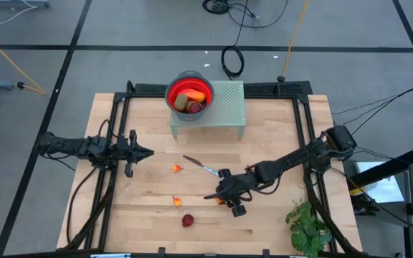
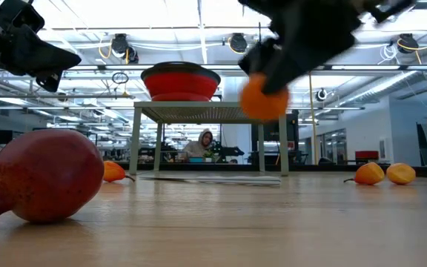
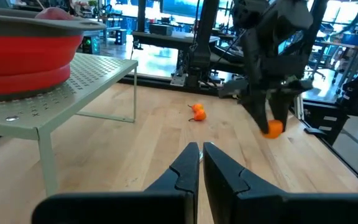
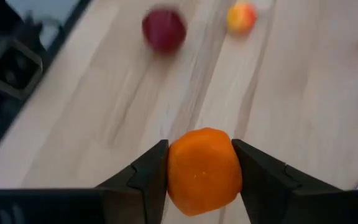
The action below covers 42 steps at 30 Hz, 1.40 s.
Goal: Pick & Place Fruit
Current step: Put the tangerine into the red strainer bowl
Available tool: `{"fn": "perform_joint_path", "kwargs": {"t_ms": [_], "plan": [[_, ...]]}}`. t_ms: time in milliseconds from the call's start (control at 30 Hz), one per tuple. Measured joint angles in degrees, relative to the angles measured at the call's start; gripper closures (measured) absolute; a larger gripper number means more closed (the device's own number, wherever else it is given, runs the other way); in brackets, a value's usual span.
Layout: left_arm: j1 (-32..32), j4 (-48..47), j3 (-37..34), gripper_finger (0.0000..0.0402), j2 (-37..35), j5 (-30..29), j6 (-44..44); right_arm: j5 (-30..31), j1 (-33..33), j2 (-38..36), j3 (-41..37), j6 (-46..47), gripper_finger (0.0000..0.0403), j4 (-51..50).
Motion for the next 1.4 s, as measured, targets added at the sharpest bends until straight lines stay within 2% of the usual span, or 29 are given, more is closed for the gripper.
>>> {"fn": "perform_joint_path", "kwargs": {"t_ms": [200, 367, 467, 700, 1000, 1300, 1400], "plan": [[0.0, 0.0, 0.0, 0.038, 0.0, 0.0, 0.4, 0.0, -2.3, 0.0, 5.0, 2.1, 0.0245, 4.3], [0.0, 0.0, 0.0, 0.038, 0.0, 0.0, 0.8, 0.5, -4.7, 0.0, 5.5, 6.5, 0.0246, 21.8], [0.0, 0.0, 0.0, 0.038, 0.0, 0.1, 0.8, 2.8, -6.0, 0.0, 5.5, 8.4, 0.0246, 32.1], [0.0, -0.7, 0.0, 0.038, 0.0, 2.5, 0.8, 4.8, -9.2, 0.0, 5.5, 8.0, 0.0246, 46.0], [0.0, -2.8, 0.0, 0.038, 0.0, 6.1, 0.8, 4.8, -11.9, 0.0, 5.5, 8.5, 0.0246, 49.8], [0.0, -2.8, 0.0, 0.038, 0.0, 6.1, 0.8, 4.6, -12.1, 0.0, 5.5, 9.6, 0.0246, 49.8], [0.0, -2.8, 0.0, 0.038, 0.0, 6.1, 0.8, 4.8, -12.1, 0.0, 5.5, 13.7, 0.0246, 50.2]]}}
